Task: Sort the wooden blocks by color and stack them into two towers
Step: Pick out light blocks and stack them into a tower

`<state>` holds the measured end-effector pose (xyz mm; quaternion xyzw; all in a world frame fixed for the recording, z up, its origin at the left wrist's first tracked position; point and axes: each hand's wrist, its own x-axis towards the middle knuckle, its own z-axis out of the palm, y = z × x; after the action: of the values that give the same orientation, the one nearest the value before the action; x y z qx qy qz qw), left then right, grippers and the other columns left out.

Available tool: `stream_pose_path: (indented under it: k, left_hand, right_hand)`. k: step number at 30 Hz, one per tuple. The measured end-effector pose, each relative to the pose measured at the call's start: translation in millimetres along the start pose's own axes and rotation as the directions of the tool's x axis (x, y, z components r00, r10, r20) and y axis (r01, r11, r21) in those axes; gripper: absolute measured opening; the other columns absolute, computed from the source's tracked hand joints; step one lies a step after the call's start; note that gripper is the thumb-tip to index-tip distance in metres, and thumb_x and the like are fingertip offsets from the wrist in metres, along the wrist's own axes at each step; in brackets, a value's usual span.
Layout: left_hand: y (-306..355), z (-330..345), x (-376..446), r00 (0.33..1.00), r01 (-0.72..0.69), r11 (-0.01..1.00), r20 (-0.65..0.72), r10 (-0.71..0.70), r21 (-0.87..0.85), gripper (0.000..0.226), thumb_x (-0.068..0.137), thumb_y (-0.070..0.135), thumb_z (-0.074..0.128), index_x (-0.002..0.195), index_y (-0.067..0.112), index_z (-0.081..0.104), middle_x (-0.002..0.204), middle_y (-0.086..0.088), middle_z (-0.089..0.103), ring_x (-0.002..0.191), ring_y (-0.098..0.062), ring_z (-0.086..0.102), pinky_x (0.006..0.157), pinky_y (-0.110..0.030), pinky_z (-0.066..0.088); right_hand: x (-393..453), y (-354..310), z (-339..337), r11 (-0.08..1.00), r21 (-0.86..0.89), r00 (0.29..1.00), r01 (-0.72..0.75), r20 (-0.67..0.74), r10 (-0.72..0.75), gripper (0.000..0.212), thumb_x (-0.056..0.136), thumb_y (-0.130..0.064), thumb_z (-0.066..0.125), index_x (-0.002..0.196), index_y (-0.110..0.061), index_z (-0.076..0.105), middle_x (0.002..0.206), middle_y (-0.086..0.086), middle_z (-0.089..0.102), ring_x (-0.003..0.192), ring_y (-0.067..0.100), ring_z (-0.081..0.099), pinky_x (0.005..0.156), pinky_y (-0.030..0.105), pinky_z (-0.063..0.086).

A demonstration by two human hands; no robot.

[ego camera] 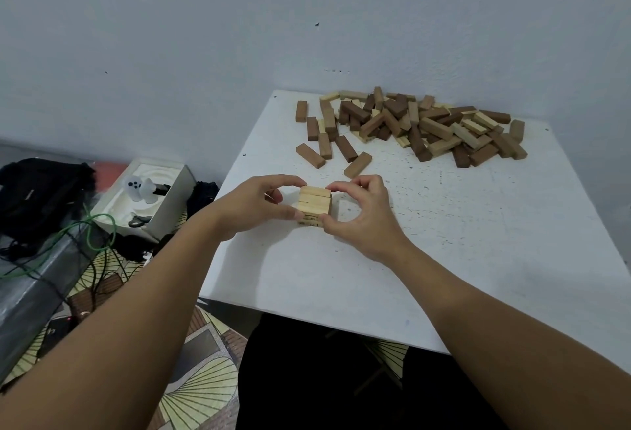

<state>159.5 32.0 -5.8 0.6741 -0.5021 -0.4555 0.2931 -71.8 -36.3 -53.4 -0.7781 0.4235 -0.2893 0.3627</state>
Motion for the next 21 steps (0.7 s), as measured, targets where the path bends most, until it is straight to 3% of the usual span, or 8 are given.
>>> stream_pose_path:
  k: [4,10,15,21]
  left_hand:
    - [0.2,0.4,1.4,1.0,0.002,1.0,-0.006,-0.002,-0.006,0.049,0.081,0.024,0.089,0.12,0.048,0.072,0.094,-0.001,0.045,0.083,-0.014,0.045,0.071,-0.023,0.037]
    - [-2.1,1.2,2.5,1.0,0.012,1.0,-0.018,-0.012,-0.01,0.051,0.079,0.025,0.09,0.12,0.049,0.072,0.094,-0.001,0.046,0.085,-0.016,0.045,0.074,-0.027,0.038]
    - [-0.6,3.7,0.2,0.999,0.018,0.999,-0.049,-0.02,-0.045,0.055,0.077,0.022,0.092,0.123,0.046,0.073,0.1,0.0,0.048,0.085,-0.013,0.048,0.075,-0.022,0.039]
    - [-8.0,3.7,-4.2,0.999,0.026,0.991,-0.028,-0.03,-0.128,0.071,0.066,0.026,0.097,0.13,0.042,0.07,0.105,0.0,0.051,0.091,-0.011,0.052,0.091,-0.021,0.042]
  right_hand:
    - [0.2,1.1,0.1,1.0,-0.015,1.0,-0.003,-0.003,0.003,0.053,0.073,-0.042,0.087,0.122,-0.042,0.067,0.123,-0.008,0.036,0.123,0.005,0.032,0.091,0.009,0.032]
    - [0.4,1.7,0.7,0.999,-0.039,1.0,0.0,-0.002,0.0,0.054,0.073,-0.043,0.087,0.124,-0.04,0.067,0.122,-0.009,0.035,0.123,0.006,0.032,0.09,0.008,0.033]
    - [-0.2,1.4,0.1,0.999,-0.037,1.0,0.002,0.0,-0.002,0.055,0.074,-0.043,0.087,0.125,-0.04,0.067,0.123,-0.009,0.035,0.123,0.005,0.032,0.091,0.008,0.032]
    - [-4.0,0.9,-0.5,1.0,0.003,1.0,-0.023,0.005,0.023,0.065,0.075,-0.042,0.087,0.134,-0.039,0.061,0.125,-0.011,0.033,0.127,0.005,0.031,0.102,0.019,0.034]
